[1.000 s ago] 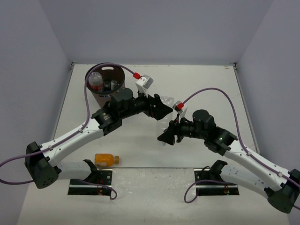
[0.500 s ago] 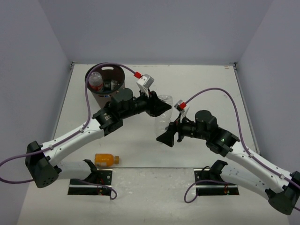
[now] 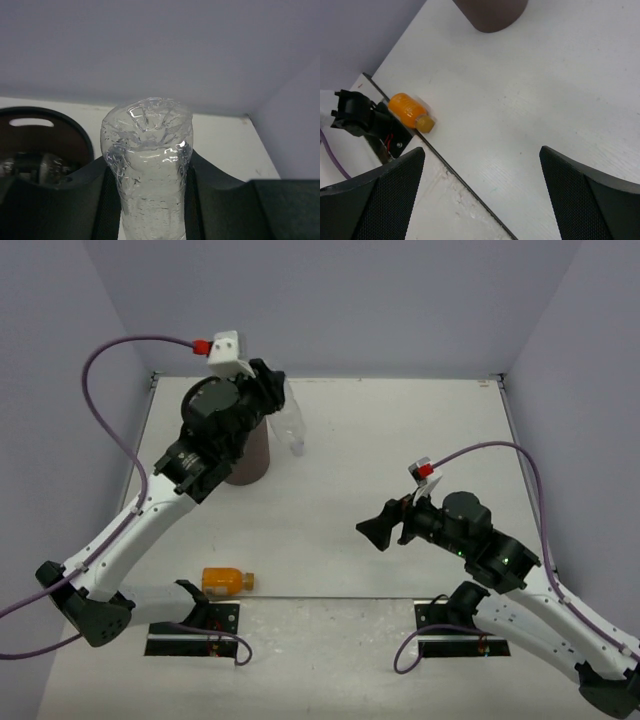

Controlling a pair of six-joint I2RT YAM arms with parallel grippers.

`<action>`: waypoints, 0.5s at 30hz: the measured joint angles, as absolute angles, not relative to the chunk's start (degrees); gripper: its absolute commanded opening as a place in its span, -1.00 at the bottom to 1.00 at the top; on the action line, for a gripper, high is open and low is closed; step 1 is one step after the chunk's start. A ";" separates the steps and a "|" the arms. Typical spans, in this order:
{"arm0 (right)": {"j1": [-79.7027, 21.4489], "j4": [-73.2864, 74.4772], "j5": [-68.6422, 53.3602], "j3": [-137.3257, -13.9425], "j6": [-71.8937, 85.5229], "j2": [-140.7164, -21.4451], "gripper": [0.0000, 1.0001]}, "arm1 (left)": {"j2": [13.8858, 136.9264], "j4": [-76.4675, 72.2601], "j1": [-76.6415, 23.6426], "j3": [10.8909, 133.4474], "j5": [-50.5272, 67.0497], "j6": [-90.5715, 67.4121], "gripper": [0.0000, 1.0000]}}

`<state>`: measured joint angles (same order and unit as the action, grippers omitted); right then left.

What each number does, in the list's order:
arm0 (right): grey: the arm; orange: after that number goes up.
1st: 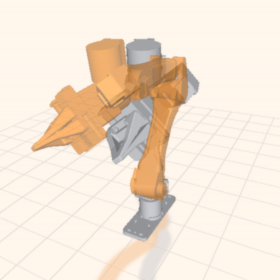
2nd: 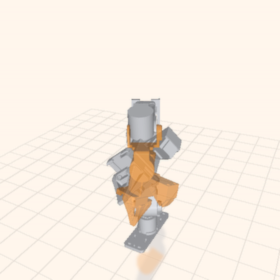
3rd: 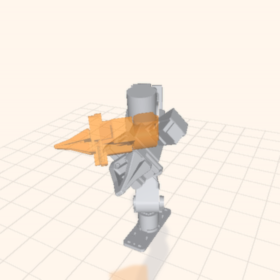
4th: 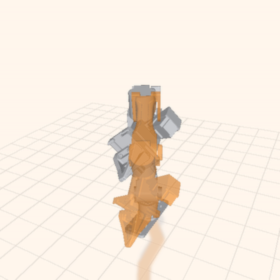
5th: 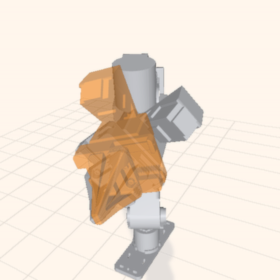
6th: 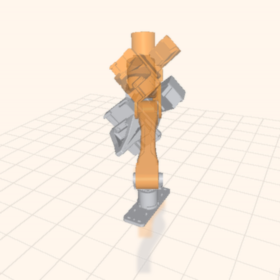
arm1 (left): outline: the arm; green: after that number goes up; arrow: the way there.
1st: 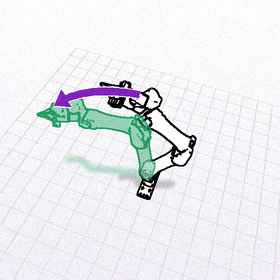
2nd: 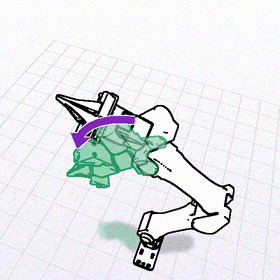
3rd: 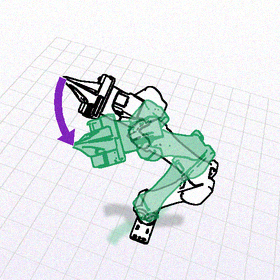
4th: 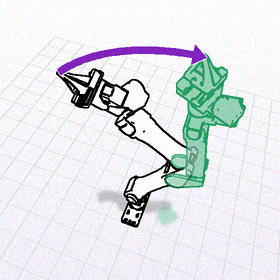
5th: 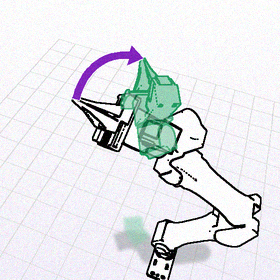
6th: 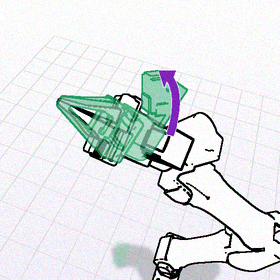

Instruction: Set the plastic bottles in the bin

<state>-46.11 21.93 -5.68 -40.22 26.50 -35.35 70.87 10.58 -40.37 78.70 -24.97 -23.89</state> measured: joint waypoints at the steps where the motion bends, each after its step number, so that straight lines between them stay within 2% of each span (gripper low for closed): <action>1: -46.11 22.39 -5.11 -39.91 26.57 -35.13 0.97 | 70.87 9.84 -38.63 79.58 -26.76 -23.20 -0.67; 7: -46.11 23.41 -2.16 -38.29 26.94 -34.74 0.97 | 73.10 2.92 -30.67 81.56 -38.17 -15.41 -0.65; 15: -46.11 24.06 -0.20 -37.34 26.72 -34.63 0.97 | 82.59 -4.41 -23.82 81.94 -45.21 -9.16 -0.62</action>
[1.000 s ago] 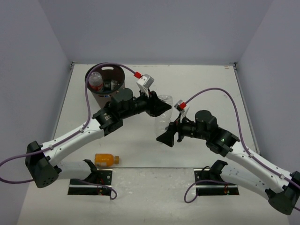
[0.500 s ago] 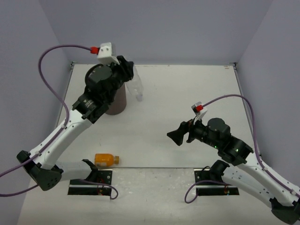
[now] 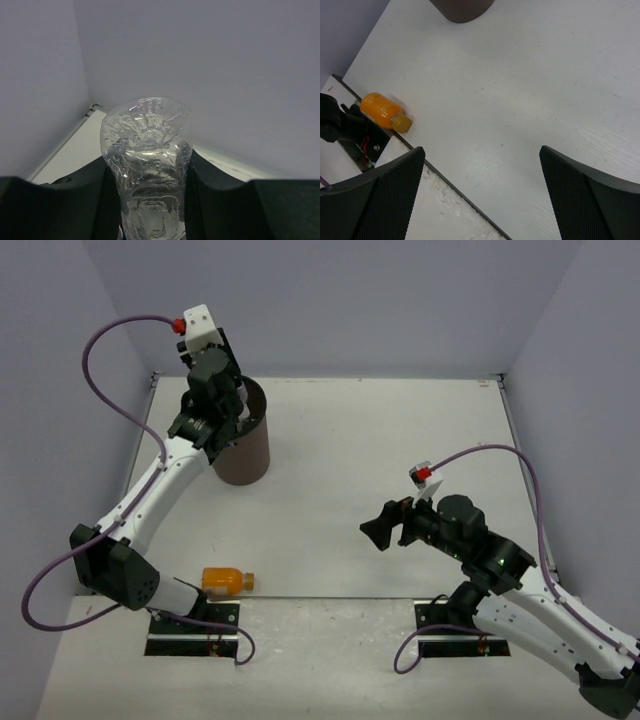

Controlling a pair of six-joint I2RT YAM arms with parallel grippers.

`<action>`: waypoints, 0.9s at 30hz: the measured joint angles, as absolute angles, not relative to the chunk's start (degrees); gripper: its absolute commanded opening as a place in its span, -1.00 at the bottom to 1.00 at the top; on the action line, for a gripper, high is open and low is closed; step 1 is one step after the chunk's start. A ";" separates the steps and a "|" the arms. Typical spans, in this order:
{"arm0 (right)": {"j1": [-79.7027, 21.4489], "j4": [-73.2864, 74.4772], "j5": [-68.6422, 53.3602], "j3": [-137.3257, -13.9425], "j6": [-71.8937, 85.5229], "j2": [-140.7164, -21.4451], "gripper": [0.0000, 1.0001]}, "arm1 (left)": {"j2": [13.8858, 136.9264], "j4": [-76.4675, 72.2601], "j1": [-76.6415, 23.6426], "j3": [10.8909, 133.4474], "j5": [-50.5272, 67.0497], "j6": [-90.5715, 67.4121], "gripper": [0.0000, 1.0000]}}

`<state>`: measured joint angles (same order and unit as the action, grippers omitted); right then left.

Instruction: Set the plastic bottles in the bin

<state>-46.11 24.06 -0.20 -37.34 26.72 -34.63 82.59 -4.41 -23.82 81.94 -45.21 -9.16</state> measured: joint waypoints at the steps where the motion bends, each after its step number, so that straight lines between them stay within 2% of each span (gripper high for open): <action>1: -46.11 24.07 0.12 -37.04 26.72 -34.40 0.97 | 83.54 -5.02 -23.25 81.84 -46.27 -8.25 -0.60; 3: -46.11 24.19 0.72 -36.29 26.74 -33.84 0.97 | 84.55 -6.08 -22.93 81.44 -48.33 -6.49 -0.56; 4: -46.11 24.36 0.91 -35.91 26.74 -33.58 0.97 | 84.78 -6.67 -22.92 81.09 -49.40 -5.60 -0.47; 7: -46.11 24.79 1.32 -35.33 26.76 -33.05 0.97 | 84.74 -8.73 -22.94 79.62 -51.77 -4.01 0.14; 8: -46.11 24.90 1.51 -35.25 26.76 -32.89 0.97 | 84.73 -9.28 -22.94 79.20 -52.19 -3.61 0.23; 13: -46.11 24.91 2.30 -35.22 26.79 -31.95 0.97 | 84.45 -9.28 -22.94 76.40 -52.52 -4.04 0.35; 15: -46.11 24.91 2.52 -35.22 26.80 -31.62 0.98 | 84.04 -9.30 -22.95 74.50 -52.49 -4.03 0.53; 16: -46.11 24.91 2.64 -35.22 26.81 -31.48 0.98 | 83.76 -9.26 -22.96 73.47 -52.47 -4.07 0.80; 17: -46.11 24.91 2.80 -35.22 26.81 -31.38 0.97 | 83.58 -9.04 -22.95 72.71 -52.37 -4.22 0.97; 27: -46.11 24.91 3.60 -35.21 26.95 -31.23 0.97 | 79.58 -5.62 -22.94 71.42 -46.40 -7.14 1.00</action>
